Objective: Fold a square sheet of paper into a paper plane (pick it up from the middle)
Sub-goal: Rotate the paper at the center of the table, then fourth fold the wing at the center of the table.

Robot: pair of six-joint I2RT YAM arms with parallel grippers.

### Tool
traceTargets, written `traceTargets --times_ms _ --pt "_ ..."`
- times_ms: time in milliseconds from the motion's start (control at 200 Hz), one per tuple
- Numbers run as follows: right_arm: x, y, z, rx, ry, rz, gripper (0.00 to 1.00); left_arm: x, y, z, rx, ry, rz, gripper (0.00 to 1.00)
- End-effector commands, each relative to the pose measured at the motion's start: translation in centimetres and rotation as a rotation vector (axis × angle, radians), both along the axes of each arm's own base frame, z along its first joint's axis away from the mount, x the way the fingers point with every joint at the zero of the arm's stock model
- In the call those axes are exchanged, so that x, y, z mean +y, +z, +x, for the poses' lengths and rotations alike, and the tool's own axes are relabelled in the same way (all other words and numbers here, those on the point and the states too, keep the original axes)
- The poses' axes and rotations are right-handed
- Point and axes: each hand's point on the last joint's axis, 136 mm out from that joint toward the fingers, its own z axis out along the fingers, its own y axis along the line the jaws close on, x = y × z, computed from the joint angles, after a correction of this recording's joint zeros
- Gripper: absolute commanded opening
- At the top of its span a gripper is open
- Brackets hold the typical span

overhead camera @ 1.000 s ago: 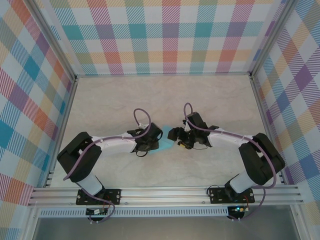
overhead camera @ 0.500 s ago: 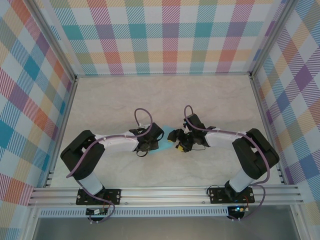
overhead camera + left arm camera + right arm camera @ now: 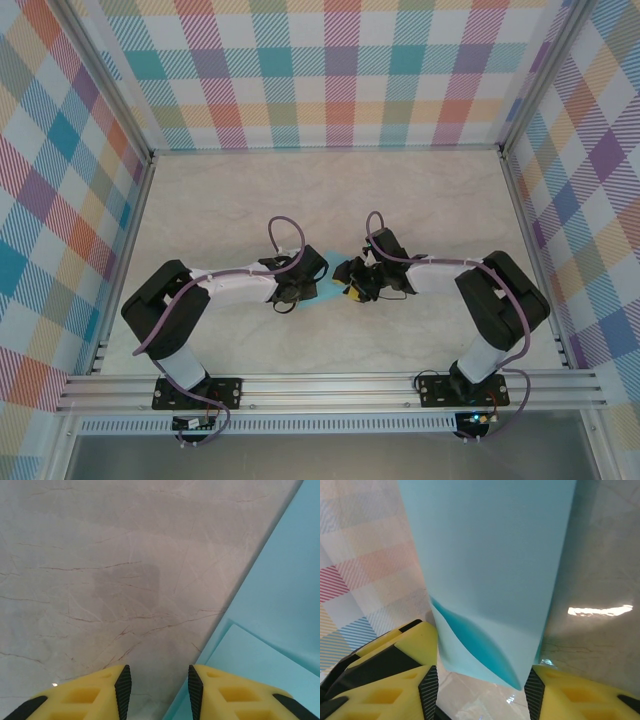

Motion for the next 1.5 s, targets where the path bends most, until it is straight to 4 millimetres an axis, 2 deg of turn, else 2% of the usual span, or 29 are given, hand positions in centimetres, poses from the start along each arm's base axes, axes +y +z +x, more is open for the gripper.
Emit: traceTargets --times_ms 0,210,355,495,645,855,920,1050,1160,1280,1370,1495 --pt "0.6 -0.2 -0.2 0.001 0.017 0.031 0.47 0.6 -0.7 -0.4 0.027 0.01 0.042 0.38" --pt "1.0 -0.7 -0.1 0.0 0.014 0.048 0.37 0.5 -0.4 -0.4 0.024 0.008 0.037 0.38" --pt "1.2 -0.2 0.6 -0.061 0.012 0.062 0.26 1.3 1.0 -0.2 -0.001 0.011 0.062 0.38" --pt "0.7 0.1 0.8 -0.086 -0.006 0.045 0.16 1.4 2.2 -0.3 -0.021 0.002 0.041 0.39" --pt "-0.5 0.0 0.1 -0.059 -0.028 -0.017 0.06 0.5 3.0 -0.5 -0.038 -0.036 -0.02 0.41" --pt "-3.1 0.3 -1.1 -0.01 -0.071 -0.143 0.0 -0.4 3.9 -1.3 -0.073 -0.111 -0.104 0.45" --pt "-4.0 0.6 -1.4 -0.008 -0.087 -0.186 0.0 -1.3 4.6 -1.1 -0.113 -0.141 -0.154 0.48" --pt "-5.1 2.1 -1.1 -0.041 -0.113 -0.237 0.0 -1.7 5.6 -1.3 -0.15 -0.173 -0.182 0.5" --pt "-5.1 3.4 -0.7 -0.078 -0.103 -0.246 0.0 -1.8 6.4 -1.3 -0.179 -0.177 -0.203 0.51" --pt "-4.5 5.0 -0.1 -0.135 -0.079 -0.226 0.0 -0.7 7.2 -1.0 -0.22 -0.132 -0.18 0.51" --pt "-3.6 5.9 0.7 -0.178 -0.058 -0.189 0.0 2.0 7.6 -0.6 -0.261 -0.016 -0.109 0.52" --pt "-2.5 5.3 1.2 -0.154 -0.029 -0.184 0.0 3.8 8.5 -0.5 -0.313 0.056 -0.103 0.52"
